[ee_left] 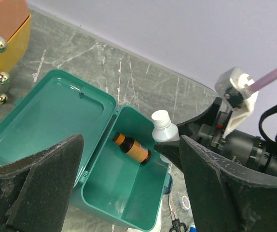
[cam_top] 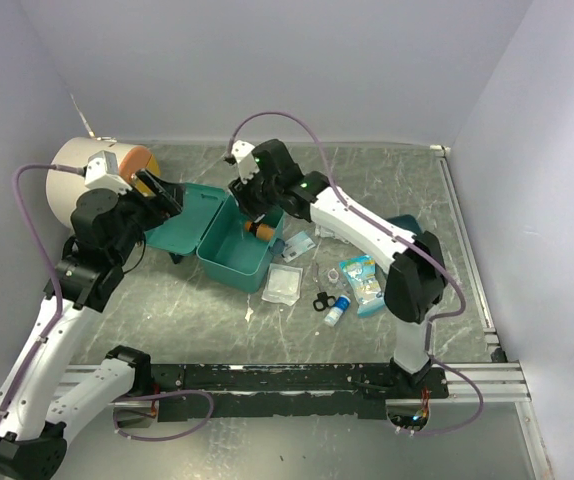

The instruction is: Organize the medicine kit

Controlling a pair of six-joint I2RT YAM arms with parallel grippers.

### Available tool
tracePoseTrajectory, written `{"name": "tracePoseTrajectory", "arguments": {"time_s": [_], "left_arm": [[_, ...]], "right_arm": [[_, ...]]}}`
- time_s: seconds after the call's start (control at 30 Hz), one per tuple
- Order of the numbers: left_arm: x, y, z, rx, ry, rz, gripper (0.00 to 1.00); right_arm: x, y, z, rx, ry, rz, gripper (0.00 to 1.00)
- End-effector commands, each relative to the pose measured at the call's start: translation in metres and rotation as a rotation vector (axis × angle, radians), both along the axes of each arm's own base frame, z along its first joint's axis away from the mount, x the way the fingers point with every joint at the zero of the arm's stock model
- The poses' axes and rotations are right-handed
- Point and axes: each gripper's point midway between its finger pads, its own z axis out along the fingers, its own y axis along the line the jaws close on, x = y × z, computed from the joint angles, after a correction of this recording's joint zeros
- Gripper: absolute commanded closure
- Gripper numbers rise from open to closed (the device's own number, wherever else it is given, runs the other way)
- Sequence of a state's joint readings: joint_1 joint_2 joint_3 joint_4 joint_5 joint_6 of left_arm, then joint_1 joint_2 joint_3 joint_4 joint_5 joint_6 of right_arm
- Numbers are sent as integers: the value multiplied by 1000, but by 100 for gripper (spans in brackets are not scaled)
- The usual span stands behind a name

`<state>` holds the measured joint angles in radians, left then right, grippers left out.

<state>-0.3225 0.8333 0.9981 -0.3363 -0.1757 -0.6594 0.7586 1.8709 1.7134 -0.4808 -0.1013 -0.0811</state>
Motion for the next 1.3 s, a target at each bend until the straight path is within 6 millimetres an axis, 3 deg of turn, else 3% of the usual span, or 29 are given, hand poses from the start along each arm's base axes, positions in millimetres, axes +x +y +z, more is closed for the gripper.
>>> {"name": "tracePoseTrajectory", "arguments": {"time_s": [0.0,0.13,0.4,0.77,1.03,1.27], "left_arm": [[-4,15,4,13,-19,73,9],[-12,28,5,-11,-55,135,7],[-10,31,2,-10,-48,159,8],[-11,34,3,-10,-60,172,8],[-14,37,7,4,-60,175,7],[-11,35,9,-1,-72,169,7]], "right_arm": [[-2,4,-15,-84,17,66,62],[-8,2,-39,-136,71,91,62],[-12,-1,-89,-284,147,145,64],[-12,-5,-125,-421,160,195,62],[-23,-7,-141,-460,195,226,60],[-15,-12,-151,-515,172,189,56]]}}
